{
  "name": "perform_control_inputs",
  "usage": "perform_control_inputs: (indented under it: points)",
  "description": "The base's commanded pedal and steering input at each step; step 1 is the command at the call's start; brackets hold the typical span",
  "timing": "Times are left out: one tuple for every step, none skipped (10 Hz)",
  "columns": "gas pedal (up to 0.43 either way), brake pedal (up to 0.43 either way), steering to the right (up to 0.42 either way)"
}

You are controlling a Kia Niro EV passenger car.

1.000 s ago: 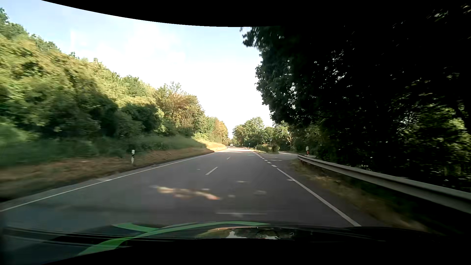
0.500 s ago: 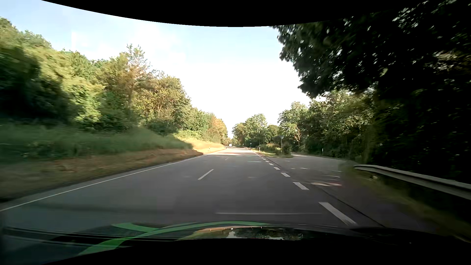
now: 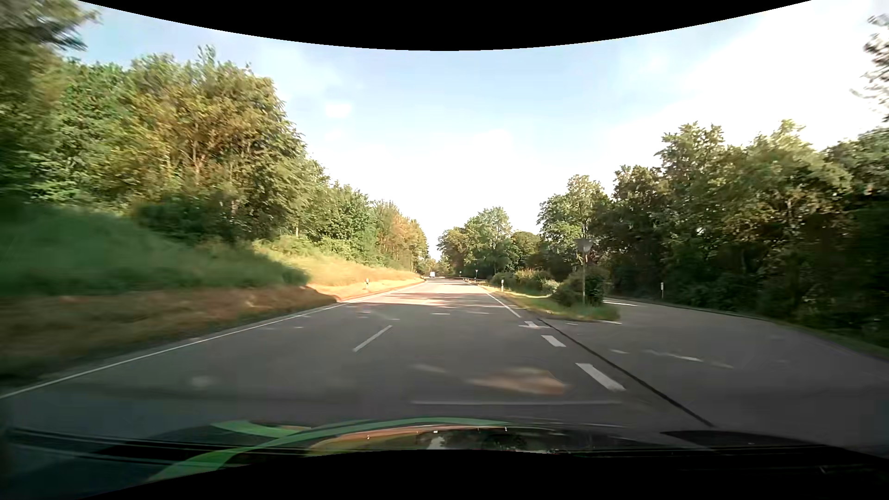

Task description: Follow the waypoints while adhering to traffic rules and regulations

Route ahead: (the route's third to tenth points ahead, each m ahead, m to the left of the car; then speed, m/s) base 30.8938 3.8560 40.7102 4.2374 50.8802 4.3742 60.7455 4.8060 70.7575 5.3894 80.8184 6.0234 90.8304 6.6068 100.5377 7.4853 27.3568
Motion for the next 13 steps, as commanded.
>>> perform_control_inputs:
  points:
    - [0.24,0.0,-0.003]
    - [0.24,0.0,-0.004]
    - [0.228,0.0,-0.005]
    - [0.228,0.0,-0.005]
    - [0.24,0.0,-0.005]
    - [0.24,0.0,-0.005]
    - [0.248,0.0,-0.005]
    - [0.268,0.0,-0.005]
    - [0.287,0.0,-0.005]
    - [0.299,0.0,-0.005]
    - [0.311,0.0,-0.005]
    - [0.311,0.0,-0.005]
    - [0.311,0.0,-0.005]
